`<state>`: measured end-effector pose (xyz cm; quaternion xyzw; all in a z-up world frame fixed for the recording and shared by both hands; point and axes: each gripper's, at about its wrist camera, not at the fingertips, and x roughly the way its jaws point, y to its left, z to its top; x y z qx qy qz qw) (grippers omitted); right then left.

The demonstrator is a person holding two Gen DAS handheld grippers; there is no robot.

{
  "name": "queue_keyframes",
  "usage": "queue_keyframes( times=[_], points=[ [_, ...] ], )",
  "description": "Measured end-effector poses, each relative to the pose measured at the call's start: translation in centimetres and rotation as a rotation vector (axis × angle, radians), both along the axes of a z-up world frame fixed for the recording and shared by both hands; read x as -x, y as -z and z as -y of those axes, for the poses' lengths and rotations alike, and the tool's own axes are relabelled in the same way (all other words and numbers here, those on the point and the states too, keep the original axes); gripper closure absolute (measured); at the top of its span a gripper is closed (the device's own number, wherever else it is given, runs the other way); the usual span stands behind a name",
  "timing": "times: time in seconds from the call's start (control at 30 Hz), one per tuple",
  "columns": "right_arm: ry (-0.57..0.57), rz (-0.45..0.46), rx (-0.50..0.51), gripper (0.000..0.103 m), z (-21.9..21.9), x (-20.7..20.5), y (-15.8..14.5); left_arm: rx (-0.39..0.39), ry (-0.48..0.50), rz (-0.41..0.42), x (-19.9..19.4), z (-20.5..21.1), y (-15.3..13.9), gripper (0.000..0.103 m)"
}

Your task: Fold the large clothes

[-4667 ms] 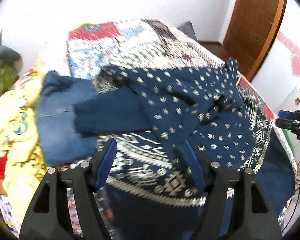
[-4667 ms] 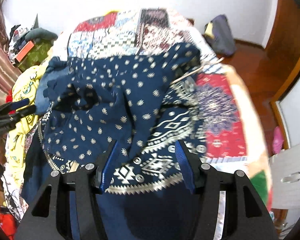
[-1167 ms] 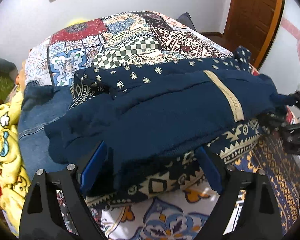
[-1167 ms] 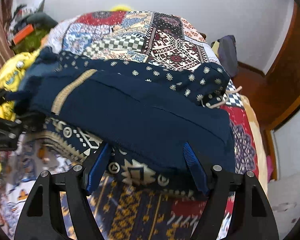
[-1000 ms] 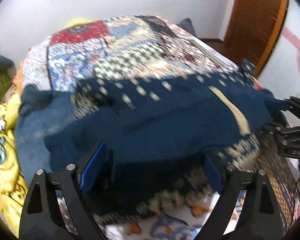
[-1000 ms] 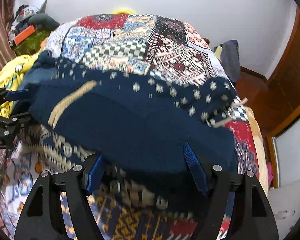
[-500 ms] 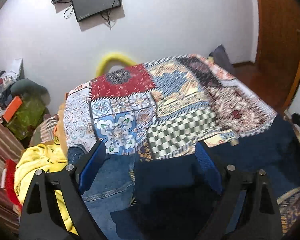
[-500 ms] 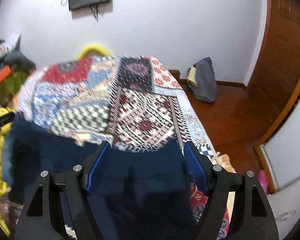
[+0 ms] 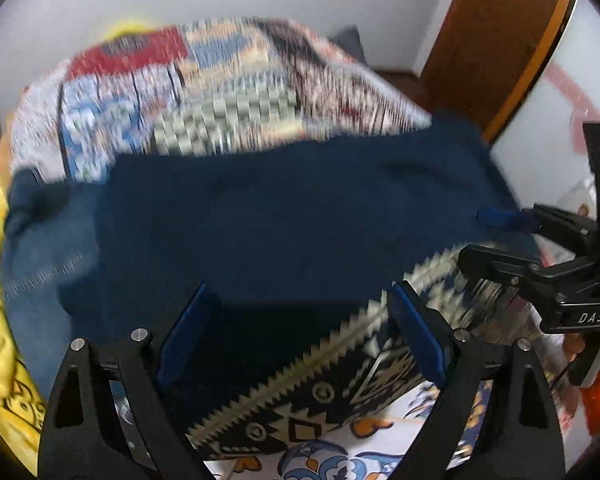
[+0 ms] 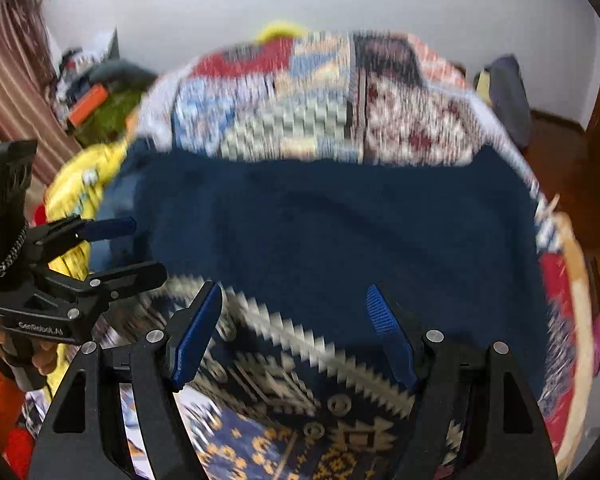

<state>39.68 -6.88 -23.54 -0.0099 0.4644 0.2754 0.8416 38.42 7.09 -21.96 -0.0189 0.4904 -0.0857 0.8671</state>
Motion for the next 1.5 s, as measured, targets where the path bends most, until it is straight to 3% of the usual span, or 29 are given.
queue_keyframes(
  times=[0.07, 0.2, 0.37, 0.53, 0.63, 0.7, 0.87, 1.0, 1.1, 1.27, 1.43, 1.5],
  points=[
    [0.007, -0.031, 0.006, 0.031, 0.5, 0.0, 1.4, -0.009, -0.012, 0.002, 0.6, 0.1, 1.4, 0.012],
    [0.065, -0.053, -0.032, 0.031, 3.2, 0.3, 2.3, 0.079, -0.068, 0.004, 2.1, -1.5, 2.1, 0.011],
    [0.136, -0.091, -0.088, 0.028, 7.3, 0.7, 2.7, 0.056, -0.157, 0.016, 4.3, -4.6, 2.7, 0.006],
    [0.229, -0.088, -0.051, 0.028, 9.0, 0.9, 2.8, -0.114, -0.295, -0.044, 6.1, -8.0, 4.9, 0.006],
    [0.274, -0.049, 0.018, 0.028, 9.7, 1.4, 2.4, -0.008, -0.343, -0.062, 8.1, -10.8, 5.3, 0.006],
    [0.285, -0.032, 0.050, 0.028, 10.4, 1.8, 2.3, 0.021, -0.382, -0.066, 9.3, -12.0, 5.1, 0.006],
    [0.329, -0.004, 0.144, 0.028, 11.7, 3.4, 1.5, -0.031, -0.444, -0.032, 12.1, -14.0, 3.5, 0.006],
    [0.326, 0.004, 0.119, 0.028, 12.9, 4.9, 0.2, -0.065, -0.497, 0.014, 13.7, -15.1, 1.2, 0.007],
    [0.340, 0.025, 0.071, 0.028, 13.7, 6.0, -1.5, -0.013, -0.516, 0.071, 15.0, -15.4, -0.9, 0.007],
    [0.339, 0.092, 0.001, 0.028, 13.4, 7.3, -4.8, 0.138, -0.479, 0.154, 16.0, -13.9, -4.1, 0.007],
    [0.301, 0.133, -0.052, 0.028, 11.7, 8.0, -6.3, 0.413, -0.404, 0.111, 15.2, -11.3, -3.2, 0.007],
    [0.278, 0.133, -0.056, 0.028, 10.8, 8.1, -6.1, 0.485, -0.392, 0.076, 14.7, -10.4, -2.0, 0.007]
  ],
)
